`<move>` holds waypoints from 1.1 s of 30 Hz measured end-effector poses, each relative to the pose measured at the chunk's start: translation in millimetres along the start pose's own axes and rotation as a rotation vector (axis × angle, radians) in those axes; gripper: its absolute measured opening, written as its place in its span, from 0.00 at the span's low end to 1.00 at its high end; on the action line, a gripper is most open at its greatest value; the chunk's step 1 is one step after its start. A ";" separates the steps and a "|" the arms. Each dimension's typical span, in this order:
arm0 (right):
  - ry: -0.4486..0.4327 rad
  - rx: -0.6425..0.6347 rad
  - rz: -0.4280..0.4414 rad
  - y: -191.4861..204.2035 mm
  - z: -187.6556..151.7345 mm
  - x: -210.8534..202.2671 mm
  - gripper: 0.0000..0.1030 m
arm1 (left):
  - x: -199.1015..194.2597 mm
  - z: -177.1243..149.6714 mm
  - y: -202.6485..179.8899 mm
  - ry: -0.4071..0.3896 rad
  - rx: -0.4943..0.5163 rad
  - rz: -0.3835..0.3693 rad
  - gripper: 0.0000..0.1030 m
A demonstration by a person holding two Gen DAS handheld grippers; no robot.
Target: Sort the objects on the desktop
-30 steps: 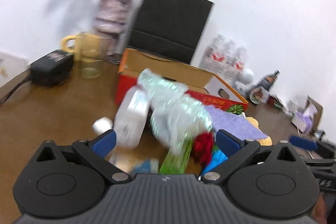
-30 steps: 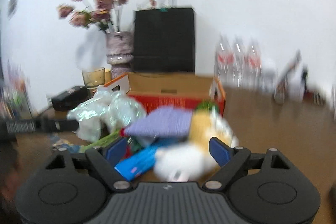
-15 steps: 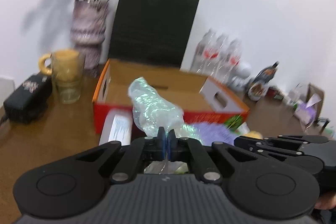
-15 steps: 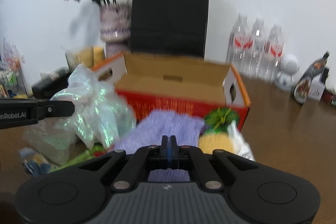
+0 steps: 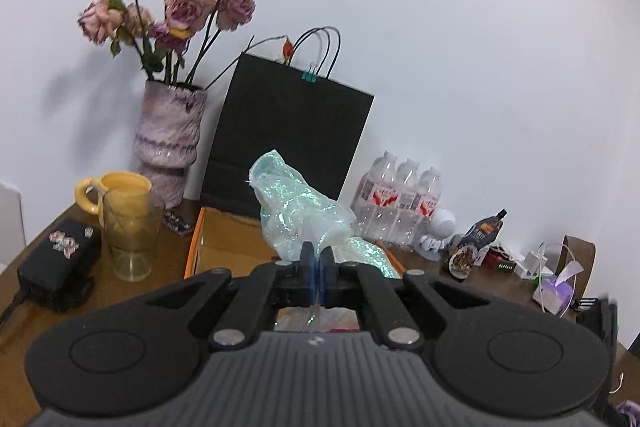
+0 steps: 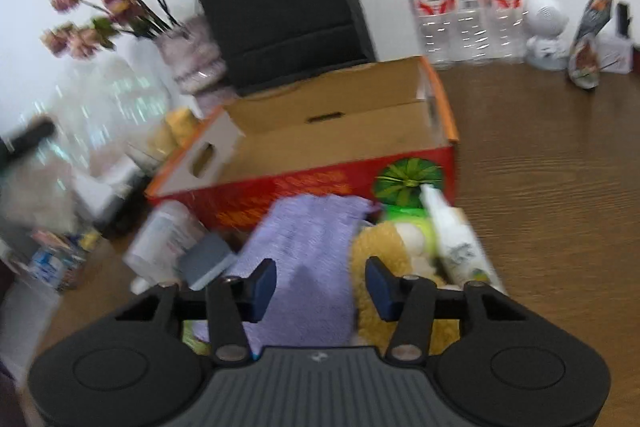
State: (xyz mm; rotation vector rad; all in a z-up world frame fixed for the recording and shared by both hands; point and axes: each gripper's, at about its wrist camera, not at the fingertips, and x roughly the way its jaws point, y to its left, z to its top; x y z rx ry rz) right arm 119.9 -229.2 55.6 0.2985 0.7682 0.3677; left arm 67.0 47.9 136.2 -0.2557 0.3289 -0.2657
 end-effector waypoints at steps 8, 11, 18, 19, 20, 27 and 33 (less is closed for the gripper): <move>0.074 -0.068 -0.057 23.6 2.9 44.2 0.12 | -8.9 -5.7 9.9 0.016 -0.021 0.010 0.03; 0.056 -0.096 -0.074 30.4 1.0 49.0 0.01 | -12.2 -3.2 11.0 0.010 -0.021 0.010 0.03; -0.026 -0.060 -0.029 44.6 9.0 26.7 0.30 | -19.7 1.1 19.7 -0.015 -0.053 0.009 0.03; -0.005 -0.060 -0.022 46.9 11.0 30.3 0.60 | -19.3 0.8 19.9 -0.013 -0.055 0.009 0.03; 0.022 -0.066 -0.020 50.0 11.3 36.1 0.78 | -18.7 0.4 19.5 -0.010 -0.053 0.010 0.03; 0.065 -0.225 -0.158 77.9 -7.2 69.4 0.16 | -16.2 -1.6 16.8 0.006 -0.035 0.011 0.03; -0.012 -0.239 -0.141 79.4 1.9 43.8 0.00 | -12.9 7.6 17.8 -0.007 -0.037 0.000 0.03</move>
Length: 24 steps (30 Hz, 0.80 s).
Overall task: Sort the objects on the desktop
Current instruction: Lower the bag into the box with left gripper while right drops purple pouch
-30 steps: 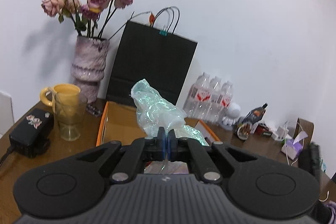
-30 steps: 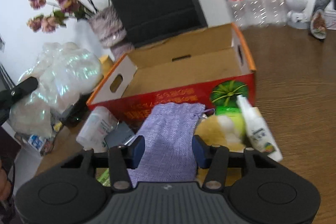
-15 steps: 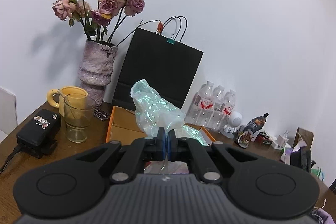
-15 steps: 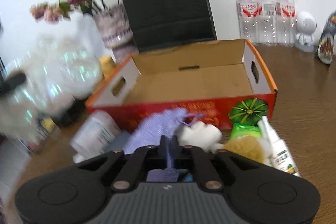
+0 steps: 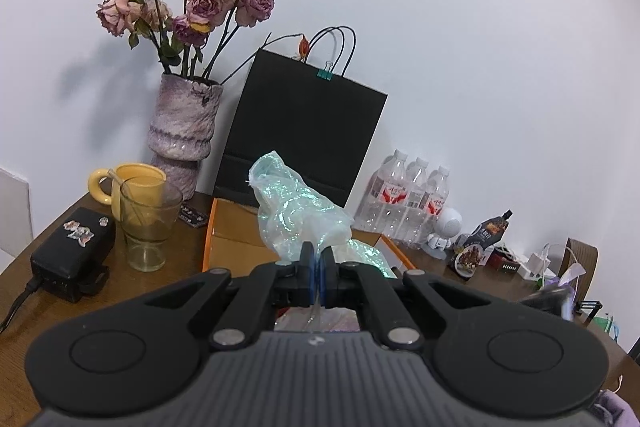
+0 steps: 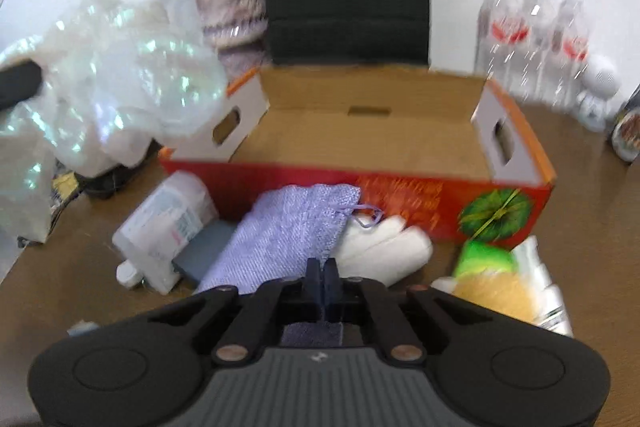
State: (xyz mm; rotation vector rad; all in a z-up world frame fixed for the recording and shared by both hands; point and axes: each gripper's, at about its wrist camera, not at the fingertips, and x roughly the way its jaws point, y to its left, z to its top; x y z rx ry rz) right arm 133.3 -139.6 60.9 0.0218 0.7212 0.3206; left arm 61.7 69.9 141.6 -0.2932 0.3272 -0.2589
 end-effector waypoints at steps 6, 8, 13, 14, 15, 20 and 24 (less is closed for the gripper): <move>-0.192 -0.011 0.053 -4.6 41.7 -47.2 0.00 | 37.4 36.7 -0.5 0.019 -0.013 -0.068 0.03; -0.239 -0.028 0.048 -5.3 63.1 -52.1 0.00 | 60.7 51.0 -1.0 0.033 -0.015 -0.072 0.03; -0.314 0.008 0.040 -21.2 109.6 -45.0 0.00 | 116.6 61.3 12.7 0.057 -0.020 -0.004 0.03; -0.319 0.036 0.046 -29.5 114.8 -37.4 0.00 | 128.9 59.2 18.1 0.074 -0.030 0.016 0.03; -0.323 0.068 0.054 -38.8 119.7 -28.7 0.00 | 141.9 55.8 24.2 0.095 -0.042 0.033 0.03; -0.189 0.244 0.083 -92.8 121.0 45.8 0.00 | 201.7 32.1 50.2 0.231 -0.080 0.069 0.03; -0.096 0.256 0.040 -108.7 117.5 80.5 0.01 | 229.1 26.6 53.2 0.338 -0.017 0.092 0.07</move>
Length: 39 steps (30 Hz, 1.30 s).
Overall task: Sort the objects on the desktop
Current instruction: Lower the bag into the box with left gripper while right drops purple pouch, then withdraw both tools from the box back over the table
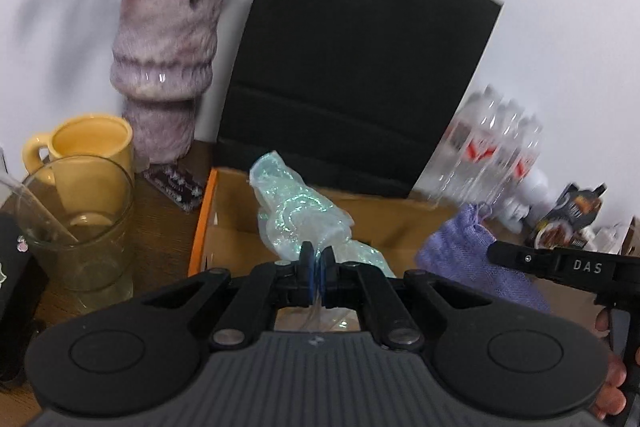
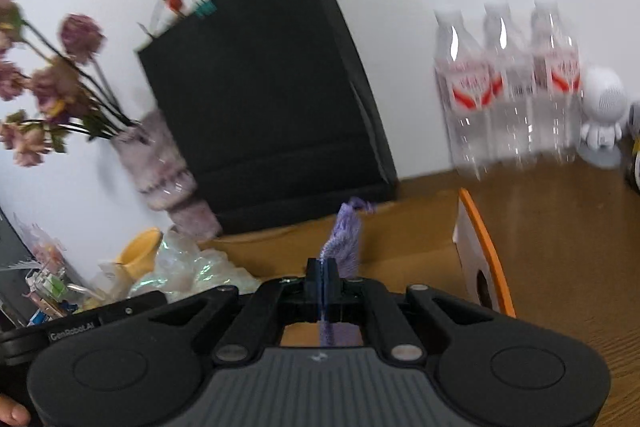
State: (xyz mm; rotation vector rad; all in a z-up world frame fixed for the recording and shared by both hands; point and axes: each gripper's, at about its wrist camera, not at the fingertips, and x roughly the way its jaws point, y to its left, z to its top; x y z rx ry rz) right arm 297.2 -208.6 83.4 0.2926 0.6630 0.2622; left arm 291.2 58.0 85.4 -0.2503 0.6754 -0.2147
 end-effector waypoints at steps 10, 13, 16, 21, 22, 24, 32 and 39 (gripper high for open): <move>0.189 -0.110 -0.182 -2.5 -3.7 12.8 0.67 | 0.5 -5.6 -11.8 0.092 0.074 0.052 0.97; 0.266 -0.194 -0.142 8.5 -12.8 13.3 0.90 | -5.2 -6.3 -19.8 0.092 0.114 0.063 1.00; 0.376 -0.162 -0.139 4.1 -22.6 29.2 0.90 | -0.9 -8.7 -26.5 0.143 0.168 0.084 1.00; 0.445 -0.112 -0.235 9.0 -27.8 23.2 0.91 | -2.2 -17.3 -29.5 0.232 0.197 0.159 1.00; 0.442 -0.113 -0.230 10.6 -29.6 18.0 0.91 | -6.5 -19.5 -32.4 0.229 0.222 0.160 1.00; 0.416 -0.093 -0.234 13.5 -29.6 2.6 0.91 | -17.8 -21.9 -35.8 0.220 0.225 0.153 1.00; 0.359 -0.066 -0.202 25.4 -43.7 -57.5 0.96 | -72.2 -41.9 -56.7 0.210 0.223 0.129 1.00; 0.333 -0.110 -0.217 44.3 -68.4 -111.2 0.96 | -123.1 -73.9 -71.1 0.190 0.236 0.127 1.00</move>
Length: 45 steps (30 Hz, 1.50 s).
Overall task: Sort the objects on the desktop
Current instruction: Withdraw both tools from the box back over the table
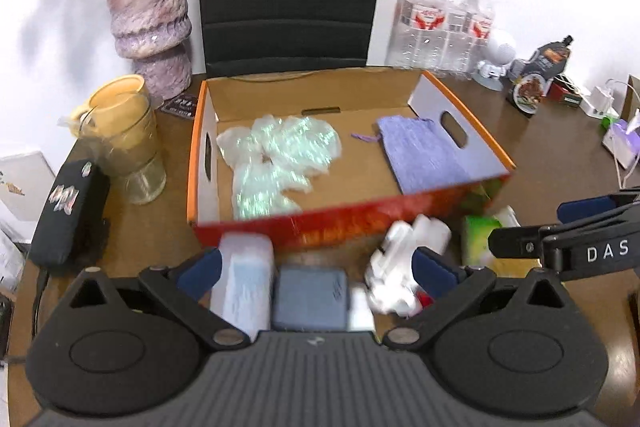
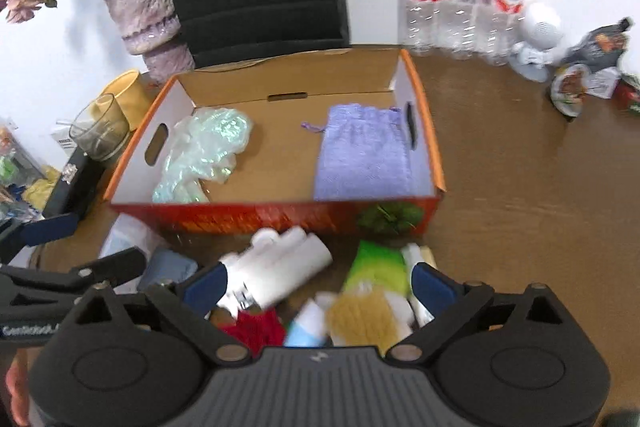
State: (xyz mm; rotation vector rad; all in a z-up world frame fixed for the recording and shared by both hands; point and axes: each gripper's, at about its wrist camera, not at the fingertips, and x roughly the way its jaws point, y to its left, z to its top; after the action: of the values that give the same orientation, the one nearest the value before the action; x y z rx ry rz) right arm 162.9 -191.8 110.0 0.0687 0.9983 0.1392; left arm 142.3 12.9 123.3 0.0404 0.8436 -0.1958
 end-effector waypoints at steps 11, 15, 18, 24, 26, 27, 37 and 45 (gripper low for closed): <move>-0.139 0.013 -0.052 -1.7 -101.3 -22.4 1.00 | -48.5 -89.5 -18.0 -0.163 -0.055 0.029 1.00; -0.177 0.052 -0.083 -5.6 -143.3 -5.1 0.99 | -36.2 -129.8 -19.8 -0.158 -0.107 0.064 1.00; -0.229 0.019 -0.107 -3.3 -168.6 -2.5 1.00 | -30.8 -154.8 -19.5 -0.159 -0.125 0.056 1.00; -0.267 -0.020 -0.105 0.3 -193.2 2.1 0.99 | -22.7 -180.2 -20.1 -0.161 -0.118 0.030 1.00; -0.276 -0.004 -0.070 -0.1 -198.6 3.8 0.99 | -20.5 -184.7 -21.9 -0.163 -0.104 0.040 1.00; -0.279 0.004 -0.054 -0.3 -200.8 5.2 0.99 | -18.6 -186.0 -23.1 -0.161 -0.096 0.048 1.00; -0.299 -0.038 -0.108 9.6 -209.8 17.3 1.00 | -7.6 -193.6 -32.2 -0.145 -0.032 0.103 1.00; -0.300 -0.038 -0.111 9.3 -209.9 17.0 1.00 | -7.2 -194.0 -32.2 -0.145 -0.032 0.103 1.00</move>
State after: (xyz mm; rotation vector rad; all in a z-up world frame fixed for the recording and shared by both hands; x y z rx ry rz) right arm -5.4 -181.3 -16.4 -0.0008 0.6977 0.0443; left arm -11.7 4.3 1.0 0.0387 0.6982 -0.0872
